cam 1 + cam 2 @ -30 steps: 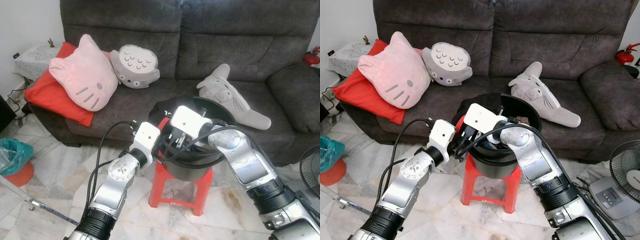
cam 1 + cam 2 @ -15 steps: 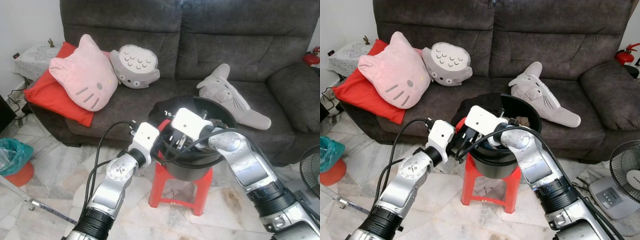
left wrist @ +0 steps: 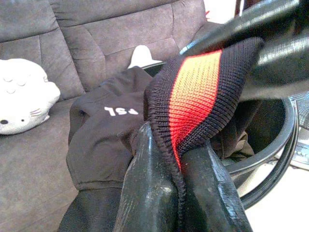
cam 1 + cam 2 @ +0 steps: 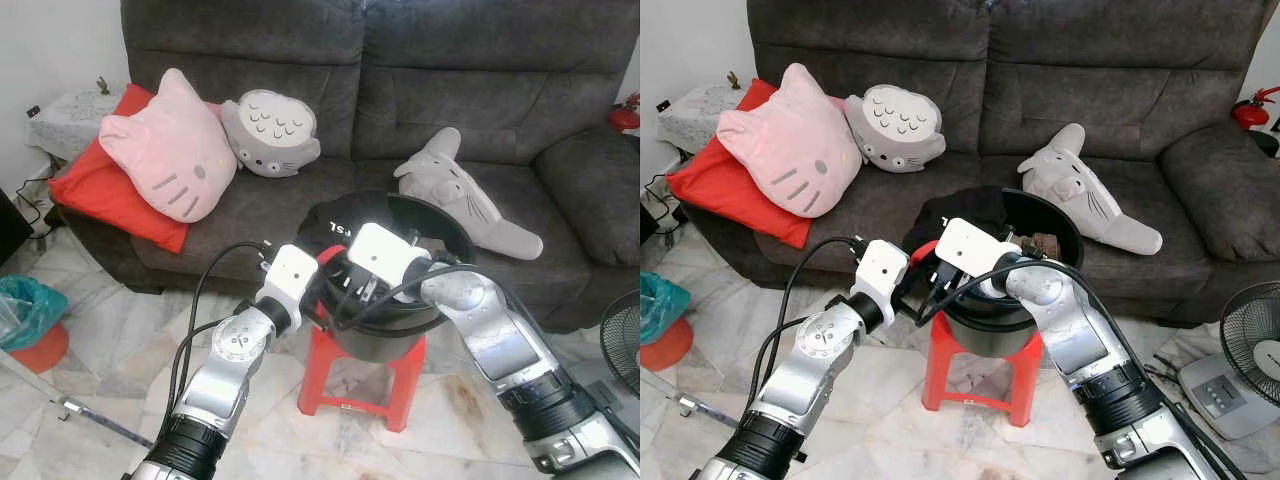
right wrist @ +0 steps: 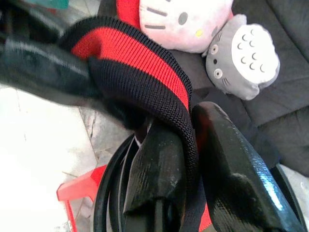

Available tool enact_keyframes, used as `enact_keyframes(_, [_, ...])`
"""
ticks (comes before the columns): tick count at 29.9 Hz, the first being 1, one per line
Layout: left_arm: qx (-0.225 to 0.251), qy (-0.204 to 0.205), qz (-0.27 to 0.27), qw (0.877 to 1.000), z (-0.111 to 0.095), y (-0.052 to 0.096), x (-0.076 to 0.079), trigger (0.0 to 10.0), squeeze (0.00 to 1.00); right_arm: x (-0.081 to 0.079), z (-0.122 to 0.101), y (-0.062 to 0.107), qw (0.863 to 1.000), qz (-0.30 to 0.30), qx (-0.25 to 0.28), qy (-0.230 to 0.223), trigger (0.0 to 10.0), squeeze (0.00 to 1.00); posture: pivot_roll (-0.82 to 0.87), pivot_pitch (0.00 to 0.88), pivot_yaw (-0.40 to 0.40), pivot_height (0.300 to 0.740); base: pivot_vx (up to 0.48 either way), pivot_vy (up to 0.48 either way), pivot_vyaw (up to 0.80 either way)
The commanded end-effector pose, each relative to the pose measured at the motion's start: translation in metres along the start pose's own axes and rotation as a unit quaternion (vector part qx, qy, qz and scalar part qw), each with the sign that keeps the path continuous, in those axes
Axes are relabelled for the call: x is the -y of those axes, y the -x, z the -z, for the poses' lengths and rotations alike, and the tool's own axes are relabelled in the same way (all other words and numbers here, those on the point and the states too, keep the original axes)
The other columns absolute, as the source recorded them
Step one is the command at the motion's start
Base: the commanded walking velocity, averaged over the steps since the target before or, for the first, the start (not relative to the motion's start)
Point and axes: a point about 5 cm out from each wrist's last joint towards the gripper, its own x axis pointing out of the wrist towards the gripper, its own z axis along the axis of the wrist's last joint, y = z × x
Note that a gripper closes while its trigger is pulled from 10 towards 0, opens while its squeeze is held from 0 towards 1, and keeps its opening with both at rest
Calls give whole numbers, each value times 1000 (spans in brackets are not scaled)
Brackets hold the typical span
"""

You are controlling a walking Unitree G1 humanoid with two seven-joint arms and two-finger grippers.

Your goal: Hang hanger

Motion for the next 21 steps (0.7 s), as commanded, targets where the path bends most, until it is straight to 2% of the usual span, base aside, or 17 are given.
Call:
enact_keyframes(1, [9,-3,-6,1000,-4,0,-4,0,0,-3,3,2,1000,1,-7,-4,10000,0,-75,0,-4,740,0,0,0])
enact_keyframes(9, [12,1,-11,1000,-6,-1,-6,0,0,-7,15,3,999,3,-32,-15,10000,0,-76,0,-4,740,0,0,0])
enact_keyframes(21, [32,30,-20,999,-16,-3,-11,0,0,-9,42,4,995,40,-92,-15,10000,0,-73,0,-4,740,0,0,0])
